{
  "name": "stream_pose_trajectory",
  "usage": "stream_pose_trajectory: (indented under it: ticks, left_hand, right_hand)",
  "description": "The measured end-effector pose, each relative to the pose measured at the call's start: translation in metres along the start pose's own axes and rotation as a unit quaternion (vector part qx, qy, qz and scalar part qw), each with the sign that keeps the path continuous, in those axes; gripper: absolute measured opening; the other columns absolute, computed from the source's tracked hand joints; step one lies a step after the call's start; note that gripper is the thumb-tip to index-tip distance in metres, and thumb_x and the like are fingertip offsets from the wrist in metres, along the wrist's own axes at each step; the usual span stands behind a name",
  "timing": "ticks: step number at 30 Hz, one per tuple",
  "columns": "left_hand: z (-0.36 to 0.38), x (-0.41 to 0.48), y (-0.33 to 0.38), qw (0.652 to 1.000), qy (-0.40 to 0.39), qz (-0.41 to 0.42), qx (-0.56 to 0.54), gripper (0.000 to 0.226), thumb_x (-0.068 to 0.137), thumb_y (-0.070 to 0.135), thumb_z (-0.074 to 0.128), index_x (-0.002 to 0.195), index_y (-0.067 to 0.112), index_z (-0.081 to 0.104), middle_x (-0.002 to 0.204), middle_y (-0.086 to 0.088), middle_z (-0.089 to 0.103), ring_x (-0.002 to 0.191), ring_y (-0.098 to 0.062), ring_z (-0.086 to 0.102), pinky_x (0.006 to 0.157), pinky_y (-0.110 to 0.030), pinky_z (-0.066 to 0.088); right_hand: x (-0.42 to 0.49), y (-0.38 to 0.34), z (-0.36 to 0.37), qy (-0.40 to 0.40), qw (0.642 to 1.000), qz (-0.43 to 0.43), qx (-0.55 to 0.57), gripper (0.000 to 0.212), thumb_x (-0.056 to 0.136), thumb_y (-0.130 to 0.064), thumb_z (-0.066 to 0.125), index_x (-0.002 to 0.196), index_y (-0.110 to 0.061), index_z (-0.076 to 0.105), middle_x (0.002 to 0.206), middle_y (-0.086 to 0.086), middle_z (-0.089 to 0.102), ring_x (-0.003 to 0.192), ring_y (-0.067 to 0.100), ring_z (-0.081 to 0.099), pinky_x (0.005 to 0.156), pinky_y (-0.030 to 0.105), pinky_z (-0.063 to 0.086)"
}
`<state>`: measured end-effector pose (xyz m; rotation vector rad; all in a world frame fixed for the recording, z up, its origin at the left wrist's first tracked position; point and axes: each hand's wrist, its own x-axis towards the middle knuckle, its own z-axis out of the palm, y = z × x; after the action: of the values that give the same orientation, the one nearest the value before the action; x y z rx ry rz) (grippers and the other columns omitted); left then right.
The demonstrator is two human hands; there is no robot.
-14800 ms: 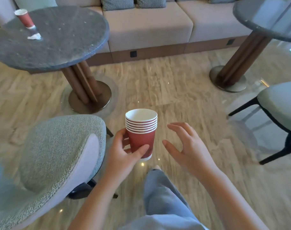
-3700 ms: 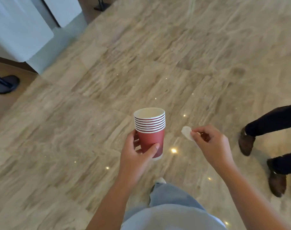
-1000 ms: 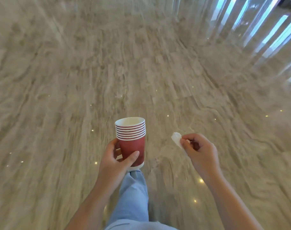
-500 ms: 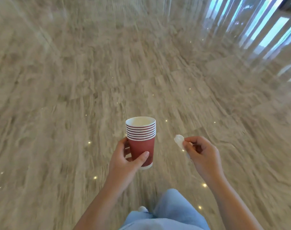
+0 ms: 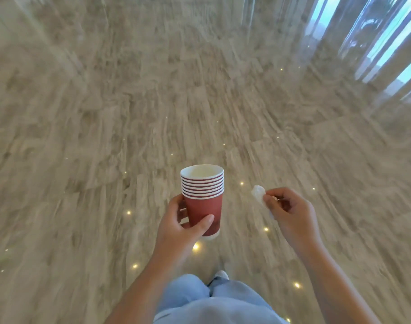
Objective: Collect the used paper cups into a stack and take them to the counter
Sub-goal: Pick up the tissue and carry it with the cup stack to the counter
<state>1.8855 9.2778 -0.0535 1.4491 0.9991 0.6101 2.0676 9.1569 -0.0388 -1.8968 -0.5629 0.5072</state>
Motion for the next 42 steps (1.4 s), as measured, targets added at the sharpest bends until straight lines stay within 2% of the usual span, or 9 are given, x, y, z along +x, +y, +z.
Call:
stream_pose_trajectory:
  ticks: [5, 11, 16, 20, 24, 27, 31, 35, 42]
  left_hand:
    - [0.009, 0.136, 0.013, 1.000, 0.027, -0.013, 0.002, 0.050, 0.060, 0.025, 0.082, 0.102, 0.032, 0.056, 0.099, 0.008, 0.066, 0.085, 0.007, 0.063, 0.060, -0.006, 0.047]
    - [0.021, 0.350, 0.030, 0.999, 0.032, -0.007, 0.001, 0.048, 0.066, 0.014, 0.081, 0.105, 0.027, 0.056, 0.102, 0.004, 0.066, 0.085, 0.004, 0.063, 0.062, -0.008, 0.048]
    - [0.036, 0.523, 0.083, 1.000, 0.007, -0.011, 0.002, 0.053, 0.056, 0.031, 0.079, 0.103, 0.031, 0.054, 0.101, 0.008, 0.066, 0.083, 0.006, 0.063, 0.062, -0.012, 0.050]
    - [0.063, 0.645, 0.121, 1.000, -0.015, -0.006, 0.007, 0.051, 0.055, 0.034, 0.076, 0.101, 0.034, 0.053, 0.098, 0.014, 0.065, 0.085, 0.008, 0.062, 0.062, -0.007, 0.047]
    - [0.102, 0.760, 0.146, 0.999, -0.036, -0.015, 0.003, 0.058, 0.053, 0.038, 0.077, 0.106, 0.031, 0.054, 0.100, 0.011, 0.065, 0.084, 0.007, 0.063, 0.062, -0.008, 0.047]
    - [0.143, 0.859, 0.172, 0.999, -0.047, -0.005, -0.002, 0.064, 0.054, 0.037, 0.077, 0.112, 0.026, 0.054, 0.100, 0.014, 0.066, 0.084, 0.008, 0.063, 0.062, -0.008, 0.047]
    - [0.193, 0.997, 0.208, 0.998, -0.059, 0.017, 0.011, 0.059, 0.057, 0.033, 0.077, 0.111, 0.028, 0.054, 0.103, 0.013, 0.065, 0.088, 0.006, 0.062, 0.067, -0.014, 0.051]
    - [0.212, 1.109, 0.240, 0.999, -0.037, 0.018, -0.001, 0.049, 0.067, 0.011, 0.081, 0.103, 0.031, 0.054, 0.102, 0.011, 0.065, 0.083, 0.008, 0.062, 0.062, -0.010, 0.049]
    - [0.236, 1.326, 0.268, 1.000, 0.010, -0.002, -0.011, 0.044, 0.067, 0.009, 0.080, 0.099, 0.028, 0.056, 0.099, 0.005, 0.066, 0.081, 0.005, 0.064, 0.060, -0.008, 0.048]
  right_hand:
    - [0.138, -0.027, 0.036, -0.029, 1.000, -0.001, -0.009, 0.019, 0.079, -0.014, 0.064, 0.069, -0.029, 0.065, 0.060, -0.006, 0.056, 0.052, 0.001, 0.047, 0.050, 0.009, 0.036]
    - [0.336, -0.059, 0.101, -0.020, 0.999, -0.020, -0.023, 0.023, 0.079, -0.013, 0.065, 0.069, -0.033, 0.063, 0.064, -0.008, 0.058, 0.055, 0.000, 0.049, 0.052, 0.008, 0.037]
    - [0.498, -0.102, 0.143, -0.026, 0.999, -0.016, -0.023, 0.030, 0.079, -0.011, 0.065, 0.065, -0.037, 0.061, 0.060, -0.009, 0.056, 0.053, -0.001, 0.048, 0.052, 0.008, 0.036]
    - [0.615, -0.121, 0.160, 0.011, 1.000, -0.006, -0.019, 0.030, 0.078, -0.007, 0.065, 0.065, -0.033, 0.060, 0.059, -0.010, 0.053, 0.053, 0.000, 0.048, 0.052, 0.007, 0.035]
    - [0.731, -0.124, 0.166, 0.039, 0.999, 0.027, 0.007, 0.027, 0.078, -0.007, 0.065, 0.066, -0.031, 0.062, 0.057, -0.005, 0.051, 0.052, 0.007, 0.044, 0.054, 0.017, 0.037]
    - [0.836, -0.126, 0.167, 0.056, 0.998, 0.028, 0.017, 0.026, 0.079, -0.009, 0.065, 0.065, -0.031, 0.062, 0.056, -0.004, 0.051, 0.049, 0.004, 0.046, 0.047, 0.009, 0.035]
    - [0.989, -0.137, 0.162, 0.048, 0.999, 0.011, 0.008, 0.023, 0.078, -0.012, 0.066, 0.066, -0.031, 0.064, 0.053, -0.010, 0.053, 0.051, 0.006, 0.046, 0.055, 0.022, 0.041]
    - [1.115, -0.168, 0.165, 0.030, 0.999, 0.001, 0.017, 0.028, 0.078, -0.013, 0.066, 0.068, -0.040, 0.064, 0.049, -0.019, 0.054, 0.047, 0.002, 0.045, 0.049, 0.014, 0.036]
    - [1.335, -0.210, 0.213, -0.002, 1.000, -0.007, 0.009, 0.025, 0.078, -0.016, 0.065, 0.070, -0.040, 0.064, 0.055, -0.021, 0.057, 0.049, 0.000, 0.047, 0.047, 0.007, 0.034]
